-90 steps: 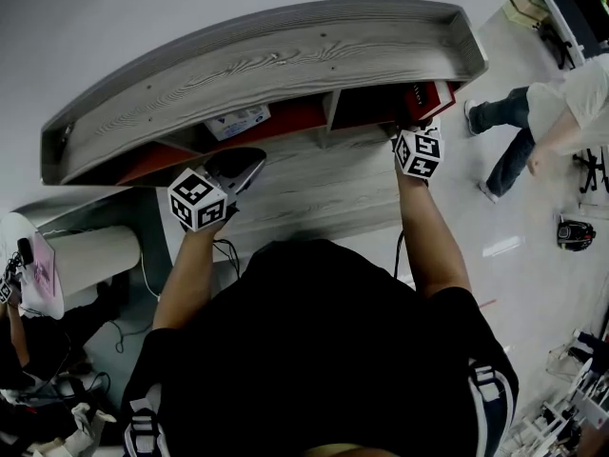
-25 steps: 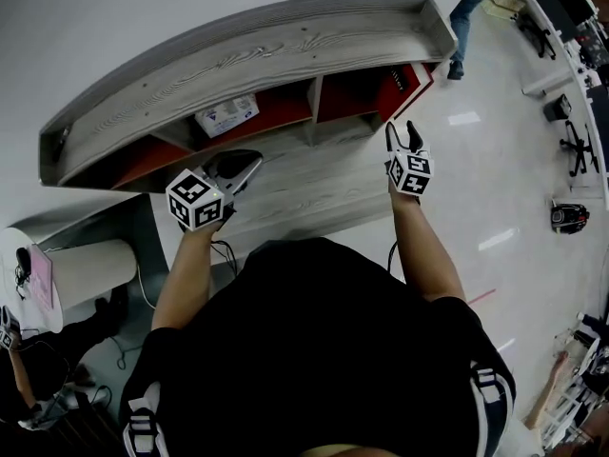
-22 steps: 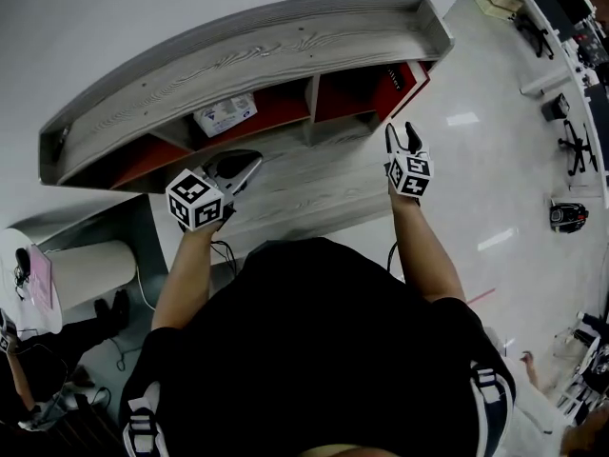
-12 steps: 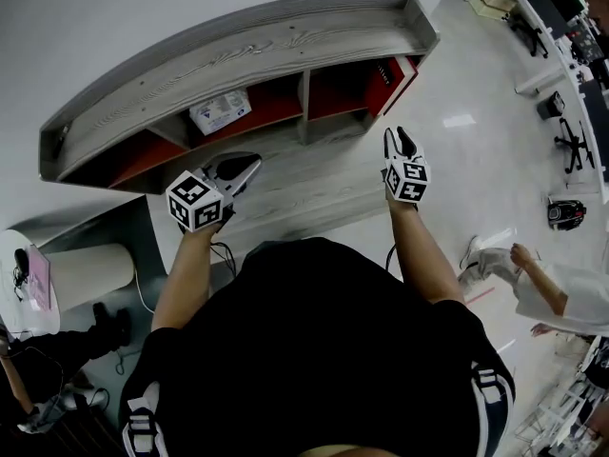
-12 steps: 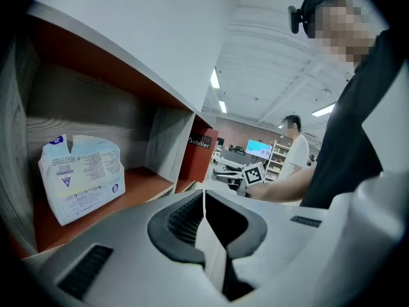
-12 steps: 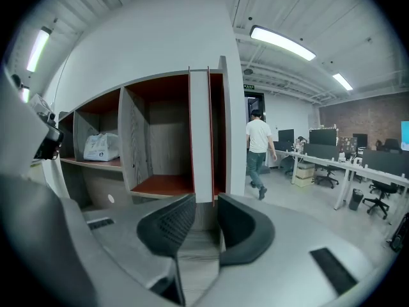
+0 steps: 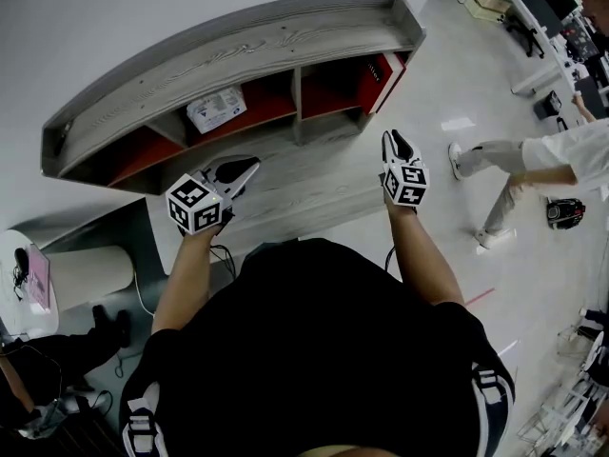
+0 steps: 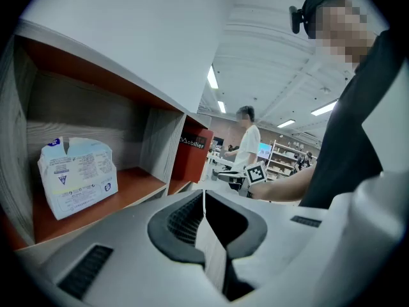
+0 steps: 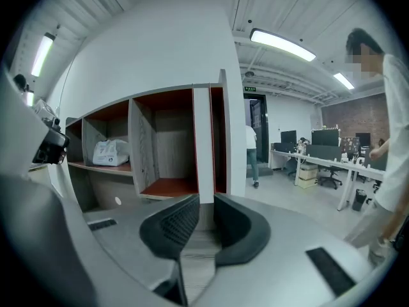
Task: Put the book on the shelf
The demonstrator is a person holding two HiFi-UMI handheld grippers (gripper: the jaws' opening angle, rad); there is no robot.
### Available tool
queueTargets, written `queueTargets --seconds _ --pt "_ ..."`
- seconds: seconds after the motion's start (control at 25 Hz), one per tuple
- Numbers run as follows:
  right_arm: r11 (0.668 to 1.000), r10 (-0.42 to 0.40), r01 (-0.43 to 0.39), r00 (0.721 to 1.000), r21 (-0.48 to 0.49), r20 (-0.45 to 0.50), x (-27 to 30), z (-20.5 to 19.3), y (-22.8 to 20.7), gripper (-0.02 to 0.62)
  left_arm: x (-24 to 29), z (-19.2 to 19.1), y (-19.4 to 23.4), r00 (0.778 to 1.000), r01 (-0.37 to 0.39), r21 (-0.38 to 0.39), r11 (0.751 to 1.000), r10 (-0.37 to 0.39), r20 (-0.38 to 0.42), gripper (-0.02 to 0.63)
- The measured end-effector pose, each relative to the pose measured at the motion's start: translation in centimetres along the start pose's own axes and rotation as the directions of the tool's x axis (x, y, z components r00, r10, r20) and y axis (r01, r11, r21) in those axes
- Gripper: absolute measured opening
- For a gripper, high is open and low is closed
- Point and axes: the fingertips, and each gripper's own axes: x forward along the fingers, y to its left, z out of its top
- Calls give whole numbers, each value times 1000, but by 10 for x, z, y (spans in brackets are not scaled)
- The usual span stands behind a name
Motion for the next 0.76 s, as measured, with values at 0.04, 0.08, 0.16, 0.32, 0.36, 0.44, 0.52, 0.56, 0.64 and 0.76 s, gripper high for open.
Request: queueTargets --seconds 0.04,0.08,0.16,0.32,0.36,0.44,0.52,0.56,0.64,0.76 --pt "1000 3 -3 1000 1 5 -2 2 0 80 0 0 -2 1000 0 1 1000 0 1 23" --pt "1000 7 -8 1000 4 11 -5 4 1 80 0 0 -4 1000 0 3 1000 0 1 23" --pt "1000 15 -16 1000 9 26 -10 8 2 80 0 0 -8 1000 0 4 1000 0 3 23" --pt "1000 22 -22 998 3 58 -25 17 3 80 -1 1 -18 1000 2 5 1000 -2 13 23" --pt "1000 23 -23 998 1 64 -29 19 4 80 -1 1 -21 1000 3 6 1000 -3 16 23" --pt "1000 26 -26 997 -1 74 -36 23 4 80 -3 0 -26 1000 1 6 1000 -1 22 23" --pt "1000 28 -28 996 -1 83 -42 27 4 75 -4 0 -30 1000 -3 6 1000 2 28 23" --pt "1000 30 -30 996 -1 87 -45 28 4 74 -4 -1 -32 1000 -3 6 1000 3 29 23" --pt "999 38 -38 995 -3 96 -52 31 6 69 -5 -3 -37 1000 -3 4 1000 3 30 23" --pt "999 52 -52 993 -5 108 -60 33 10 60 -7 -7 -43 1000 -5 -1 1000 5 30 23"
